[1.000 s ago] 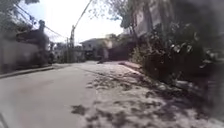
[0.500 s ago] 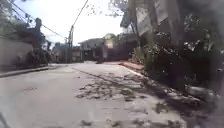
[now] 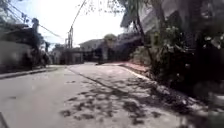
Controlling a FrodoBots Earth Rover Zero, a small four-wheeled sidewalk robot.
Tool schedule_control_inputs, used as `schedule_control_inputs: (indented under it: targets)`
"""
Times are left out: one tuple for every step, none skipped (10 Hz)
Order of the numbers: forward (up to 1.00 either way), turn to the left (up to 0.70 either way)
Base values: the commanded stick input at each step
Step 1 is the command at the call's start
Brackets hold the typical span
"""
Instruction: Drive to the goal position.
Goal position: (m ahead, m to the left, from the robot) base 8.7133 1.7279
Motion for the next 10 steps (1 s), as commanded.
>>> schedule_control_inputs:
  targets:
    - [1.00,0.08]
    - [1.00,0.06]
    - [1.00,0.06]
    - [1.00,0.07]
    - [1.00,0.08]
    - [1.00,0.08]
    - [1.00,0.09]
    - [1.00,0.08]
    - [1.00,0.04]
    - [1.00,0.03]
